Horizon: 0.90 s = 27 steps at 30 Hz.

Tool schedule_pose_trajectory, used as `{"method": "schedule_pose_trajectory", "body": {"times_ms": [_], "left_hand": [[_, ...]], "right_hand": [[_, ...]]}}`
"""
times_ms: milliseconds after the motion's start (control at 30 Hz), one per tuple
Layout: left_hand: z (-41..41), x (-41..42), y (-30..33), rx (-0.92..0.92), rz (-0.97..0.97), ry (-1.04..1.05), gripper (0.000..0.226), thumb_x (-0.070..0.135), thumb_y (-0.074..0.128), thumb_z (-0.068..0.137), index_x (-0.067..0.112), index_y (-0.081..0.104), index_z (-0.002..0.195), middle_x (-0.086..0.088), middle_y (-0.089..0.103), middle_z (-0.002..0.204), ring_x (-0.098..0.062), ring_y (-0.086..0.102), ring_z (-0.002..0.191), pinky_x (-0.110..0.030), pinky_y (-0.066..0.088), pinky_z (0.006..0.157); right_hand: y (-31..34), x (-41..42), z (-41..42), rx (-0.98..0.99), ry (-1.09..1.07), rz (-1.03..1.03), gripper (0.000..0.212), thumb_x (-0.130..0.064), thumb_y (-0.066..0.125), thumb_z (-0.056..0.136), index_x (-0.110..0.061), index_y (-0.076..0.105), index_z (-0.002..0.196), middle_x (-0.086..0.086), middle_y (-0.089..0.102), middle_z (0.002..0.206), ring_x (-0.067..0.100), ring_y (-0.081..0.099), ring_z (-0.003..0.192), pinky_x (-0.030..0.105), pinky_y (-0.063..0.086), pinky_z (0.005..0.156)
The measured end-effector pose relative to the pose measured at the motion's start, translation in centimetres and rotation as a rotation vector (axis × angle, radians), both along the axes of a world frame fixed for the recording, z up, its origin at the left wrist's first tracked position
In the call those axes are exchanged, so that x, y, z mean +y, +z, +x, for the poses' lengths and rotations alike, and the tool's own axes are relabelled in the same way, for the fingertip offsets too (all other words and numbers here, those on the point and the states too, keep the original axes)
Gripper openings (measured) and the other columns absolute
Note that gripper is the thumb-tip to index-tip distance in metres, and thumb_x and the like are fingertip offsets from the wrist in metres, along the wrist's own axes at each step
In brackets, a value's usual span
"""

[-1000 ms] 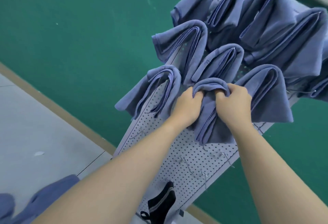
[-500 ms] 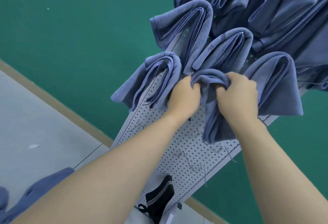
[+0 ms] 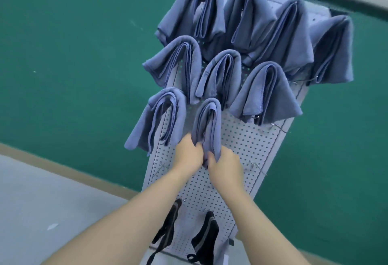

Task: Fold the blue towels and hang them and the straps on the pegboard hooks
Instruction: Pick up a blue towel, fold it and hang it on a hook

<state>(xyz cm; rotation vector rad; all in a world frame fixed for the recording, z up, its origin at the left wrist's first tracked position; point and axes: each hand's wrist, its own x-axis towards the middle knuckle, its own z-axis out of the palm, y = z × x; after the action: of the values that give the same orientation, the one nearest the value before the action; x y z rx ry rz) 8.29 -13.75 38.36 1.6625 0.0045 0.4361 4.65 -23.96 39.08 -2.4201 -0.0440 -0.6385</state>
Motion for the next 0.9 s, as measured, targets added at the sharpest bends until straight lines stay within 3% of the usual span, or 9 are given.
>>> {"method": "schedule_pose_trajectory", "body": {"times_ms": [67,133,200,300,367,567,667,767,900], "left_hand": [[-1.4,0.8,-1.6,0.011,0.173,0.011,0.016,0.01,0.048,0.101,0.02,0.055,0.09,-0.002,0.062,0.087,-0.022,0.056,0.077,-0.031,0.042,0.061],[-3.0,1.6,-3.6,0.062,0.301,-0.019,0.026,0.013,0.048,0.103,0.017,0.06,0.125,-0.005,0.066,0.116,-0.021,0.061,0.098,-0.029,0.046,0.079],[-5.0,2.5,-5.6,0.103,0.41,-0.077,0.038,0.018,0.051,0.104,0.013,0.053,0.142,-0.006,0.064,0.13,-0.02,0.061,0.112,-0.03,0.048,0.09],[-8.7,4.1,-8.8,0.143,0.65,-0.149,0.036,0.021,0.051,0.103,0.014,0.055,0.138,-0.005,0.066,0.126,-0.023,0.063,0.112,-0.037,0.052,0.096],[-11.2,5.7,-11.8,0.193,0.733,-0.16,0.032,0.018,0.052,0.1,0.013,0.061,0.13,-0.006,0.069,0.122,-0.026,0.064,0.111,-0.039,0.052,0.096],[-18.9,13.0,-23.5,0.548,0.821,-0.19,0.035,0.017,0.056,0.099,0.004,0.059,0.131,-0.011,0.066,0.124,-0.029,0.062,0.113,-0.027,0.043,0.081],[-21.6,16.7,-27.3,0.676,0.838,-0.184,0.053,0.032,0.051,0.09,-0.003,0.06,0.129,-0.019,0.064,0.128,-0.035,0.061,0.12,-0.033,0.043,0.086],[-22.9,19.1,-30.1,0.796,0.922,-0.186,0.073,0.044,0.055,0.093,0.006,0.039,0.154,-0.017,0.051,0.145,-0.033,0.051,0.134,-0.035,0.041,0.105],[-22.5,19.4,-33.3,0.828,1.001,-0.266,0.07,0.041,0.066,0.095,0.015,0.039,0.155,-0.008,0.042,0.155,-0.03,0.038,0.146,-0.038,0.039,0.112]], "right_hand": [[-1.4,0.0,-1.5,0.029,0.025,0.072,0.023,-0.029,0.057,0.103,-0.015,0.065,0.087,0.004,0.067,0.077,0.023,0.061,0.067,0.036,0.049,0.059],[-2.8,0.1,-3.5,0.07,0.058,0.16,0.022,-0.03,0.057,0.104,-0.013,0.069,0.099,-0.003,0.071,0.088,0.014,0.063,0.074,0.032,0.052,0.062],[-4.6,0.1,-5.8,0.098,0.077,0.259,0.017,-0.029,0.057,0.104,-0.018,0.07,0.106,-0.006,0.071,0.096,0.006,0.064,0.082,0.022,0.05,0.066],[-8.2,0.1,-8.7,0.166,0.076,0.427,0.018,-0.02,0.056,0.103,-0.022,0.068,0.089,-0.004,0.075,0.086,0.015,0.074,0.08,0.037,0.061,0.076],[-10.7,0.6,-10.0,0.268,0.091,0.462,0.019,-0.015,0.055,0.104,-0.013,0.072,0.094,-0.002,0.075,0.078,0.013,0.073,0.069,0.041,0.062,0.074],[-15.9,2.4,-12.4,0.305,0.359,-0.298,0.026,-0.019,0.048,0.104,-0.013,0.074,0.102,0.007,0.074,0.091,0.03,0.066,0.085,0.043,0.058,0.073],[-19.1,2.5,-12.9,0.376,0.441,-0.364,0.028,-0.018,0.047,0.103,-0.017,0.075,0.105,0.009,0.073,0.098,0.032,0.065,0.092,0.041,0.056,0.073],[-23.4,2.0,-12.9,0.48,0.437,-0.504,0.029,-0.015,0.046,0.1,-0.018,0.074,0.109,0.012,0.071,0.107,0.035,0.065,0.097,0.035,0.049,0.071],[-28.9,1.3,-13.5,0.658,0.473,-0.62,0.029,-0.017,0.044,0.103,-0.013,0.068,0.118,0.014,0.065,0.119,0.037,0.064,0.107,0.033,0.042,0.077]]}}
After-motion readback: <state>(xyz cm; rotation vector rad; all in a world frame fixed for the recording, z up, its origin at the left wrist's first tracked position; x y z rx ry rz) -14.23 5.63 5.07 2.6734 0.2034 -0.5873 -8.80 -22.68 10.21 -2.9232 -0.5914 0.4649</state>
